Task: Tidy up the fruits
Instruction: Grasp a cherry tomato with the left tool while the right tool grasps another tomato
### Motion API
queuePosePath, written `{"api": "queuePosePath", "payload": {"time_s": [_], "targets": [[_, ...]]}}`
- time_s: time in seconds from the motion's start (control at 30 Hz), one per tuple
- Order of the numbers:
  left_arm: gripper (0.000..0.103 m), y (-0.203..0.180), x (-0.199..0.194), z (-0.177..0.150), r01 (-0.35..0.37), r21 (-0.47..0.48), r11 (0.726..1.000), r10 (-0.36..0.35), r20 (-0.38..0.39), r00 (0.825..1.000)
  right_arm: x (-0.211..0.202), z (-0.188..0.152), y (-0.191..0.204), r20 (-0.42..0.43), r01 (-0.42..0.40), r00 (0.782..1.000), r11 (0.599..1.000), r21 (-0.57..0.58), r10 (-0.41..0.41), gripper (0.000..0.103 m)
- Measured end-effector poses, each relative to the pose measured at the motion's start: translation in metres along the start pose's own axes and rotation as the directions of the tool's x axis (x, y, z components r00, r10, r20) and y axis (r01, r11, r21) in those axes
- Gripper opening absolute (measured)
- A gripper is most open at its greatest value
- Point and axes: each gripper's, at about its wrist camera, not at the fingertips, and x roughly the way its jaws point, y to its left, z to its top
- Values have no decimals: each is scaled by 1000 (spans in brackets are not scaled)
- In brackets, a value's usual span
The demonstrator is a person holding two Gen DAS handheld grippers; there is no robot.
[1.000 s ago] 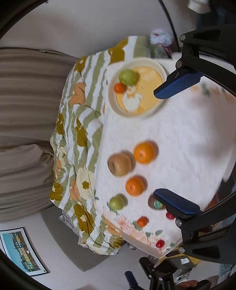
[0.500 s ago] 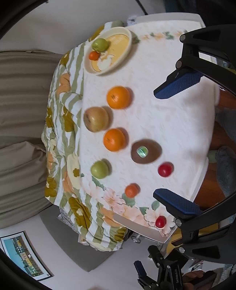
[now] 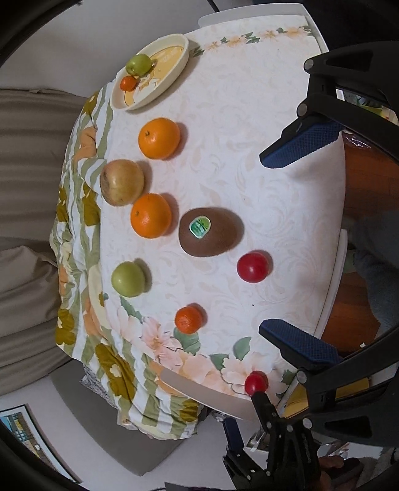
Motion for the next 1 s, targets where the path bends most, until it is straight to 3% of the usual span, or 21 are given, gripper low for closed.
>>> {"api": "queuePosePath", "payload": {"time_s": [0.17, 0.3, 0.37, 0.57, 0.77, 1.0], "targets": [[67, -4, 18, -1, 1, 14, 1000, -1, -47, 999, 17, 0, 6, -32, -1, 999, 999, -36, 0, 87], [59, -6, 31, -3, 1, 32, 999, 2, -83, 997, 31, 0, 10, -51, -17, 999, 999, -51, 14, 84], [58, -8, 35, -3, -3, 33, 999, 7, -104, 995, 36, -1, 10, -63, -25, 998, 998, -61, 21, 76], [54, -9, 40, -1, -5, 18, 1000, 7, -136, 991, 48, -1, 9, -89, -44, 995, 997, -65, 38, 74], [41, -15, 40, 1, 7, 33, 999, -2, -156, 988, 50, 2, 11, -104, -66, 993, 994, -88, 57, 71], [41, -17, 39, 1, -4, 24, 1000, 7, -161, 987, 55, 2, 12, -117, -87, 990, 990, -108, 74, 62]]}}
